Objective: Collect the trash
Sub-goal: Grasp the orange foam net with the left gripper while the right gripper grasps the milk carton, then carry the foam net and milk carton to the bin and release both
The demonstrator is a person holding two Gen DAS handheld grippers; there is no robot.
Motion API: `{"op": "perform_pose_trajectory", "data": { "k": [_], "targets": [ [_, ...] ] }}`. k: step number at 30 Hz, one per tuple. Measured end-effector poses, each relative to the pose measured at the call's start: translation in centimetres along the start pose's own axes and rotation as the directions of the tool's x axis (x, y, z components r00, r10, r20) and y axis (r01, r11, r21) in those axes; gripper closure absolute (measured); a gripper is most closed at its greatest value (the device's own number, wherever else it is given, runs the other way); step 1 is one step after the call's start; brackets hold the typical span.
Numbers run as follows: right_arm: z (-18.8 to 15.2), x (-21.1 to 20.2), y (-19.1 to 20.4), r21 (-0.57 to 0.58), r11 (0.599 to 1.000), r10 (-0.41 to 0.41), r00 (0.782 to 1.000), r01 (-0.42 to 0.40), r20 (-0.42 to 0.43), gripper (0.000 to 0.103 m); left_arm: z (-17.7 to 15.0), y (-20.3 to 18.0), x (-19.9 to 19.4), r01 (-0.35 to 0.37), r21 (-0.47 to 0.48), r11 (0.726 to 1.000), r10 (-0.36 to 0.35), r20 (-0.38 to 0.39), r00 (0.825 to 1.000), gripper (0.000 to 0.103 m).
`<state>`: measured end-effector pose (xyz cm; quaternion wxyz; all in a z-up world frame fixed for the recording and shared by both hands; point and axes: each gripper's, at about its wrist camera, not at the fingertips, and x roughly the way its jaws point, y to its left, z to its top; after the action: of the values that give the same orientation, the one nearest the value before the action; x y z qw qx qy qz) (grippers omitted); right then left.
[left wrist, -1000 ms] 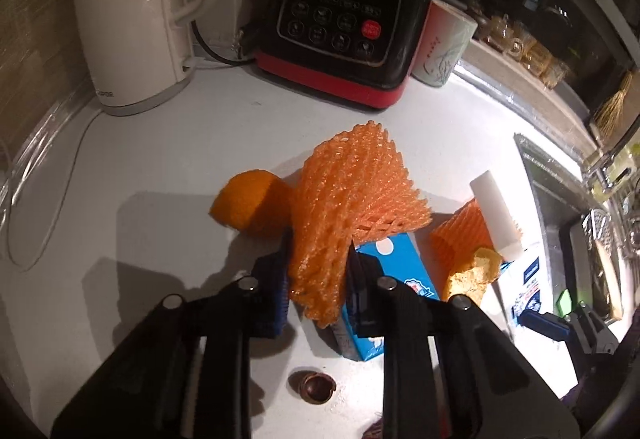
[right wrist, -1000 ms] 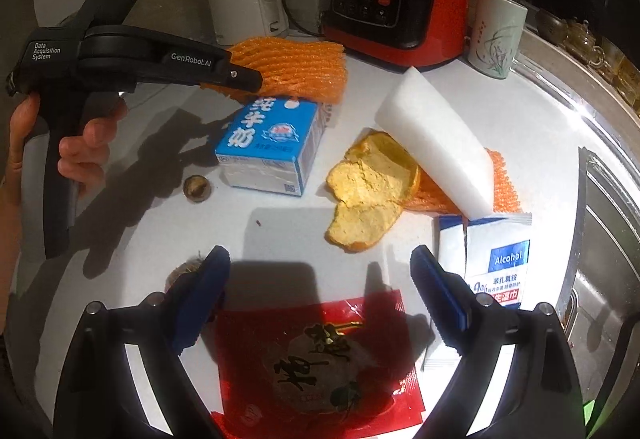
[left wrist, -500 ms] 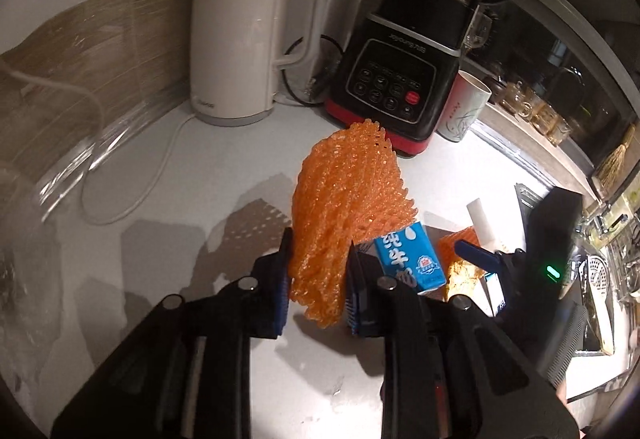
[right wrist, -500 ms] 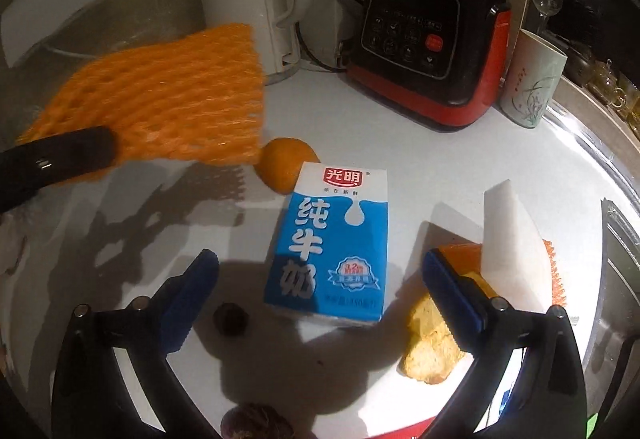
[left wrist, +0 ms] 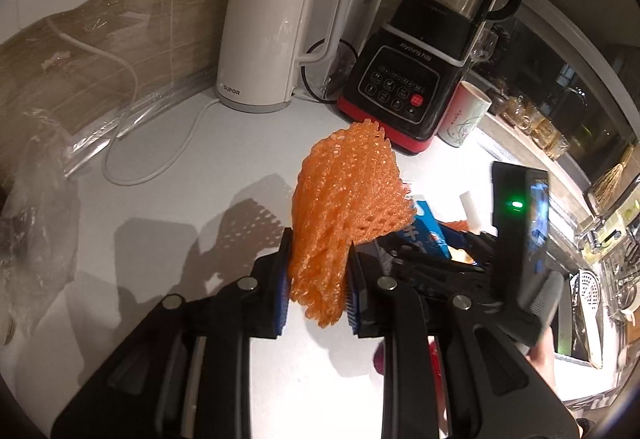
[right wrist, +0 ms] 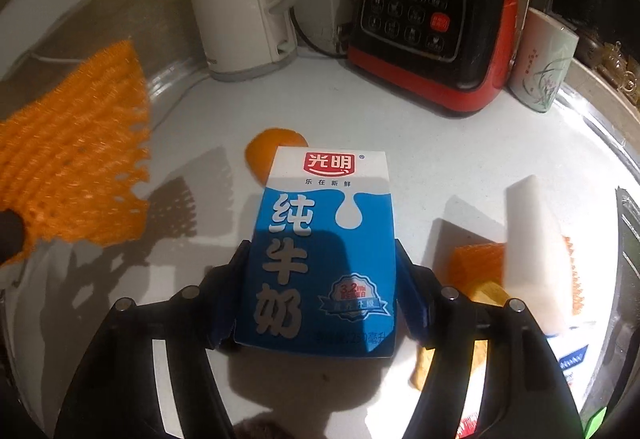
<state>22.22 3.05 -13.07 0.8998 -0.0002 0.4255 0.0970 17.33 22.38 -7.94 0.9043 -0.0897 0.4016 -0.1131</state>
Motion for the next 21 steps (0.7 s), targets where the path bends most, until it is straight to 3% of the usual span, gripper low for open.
{"op": "perform_pose_trajectory", "data": {
  "k": [5, 11, 18, 21],
  "targets": [
    [-3.9, -6.8, -1.2, -0.004, 1.0, 0.024, 0.998, -0.024, 0.05, 0.036, -2.3, -1.9, -3.7, 0.008, 0.011, 1.0, -0.008, 0.028, 1.0, 0.081],
    [-11.9, -15.3, -4.4, 0.001, 0.999, 0.04, 0.997, -0.041, 0.069, 0.036, -8.7, -6.1, -8.5, 0.032, 0.038, 0.999, -0.032, 0.023, 0.999, 0.081],
    [-22.3, -22.4, -7.6, -0.009, 1.0, 0.013, 1.0, -0.013, 0.022, 0.036, -19.4, -12.5, -11.1, 0.102, 0.081, 0.992, -0.094, -0.091, 0.991, 0.08],
    [-26.3, -24.4, -8.8, 0.003, 1.0, 0.003, 1.0, -0.003, -0.005, 0.036, -24.1, -14.8, -10.9, 0.105, 0.107, 0.989, -0.089, -0.147, 0.985, 0.08]
  ]
}}
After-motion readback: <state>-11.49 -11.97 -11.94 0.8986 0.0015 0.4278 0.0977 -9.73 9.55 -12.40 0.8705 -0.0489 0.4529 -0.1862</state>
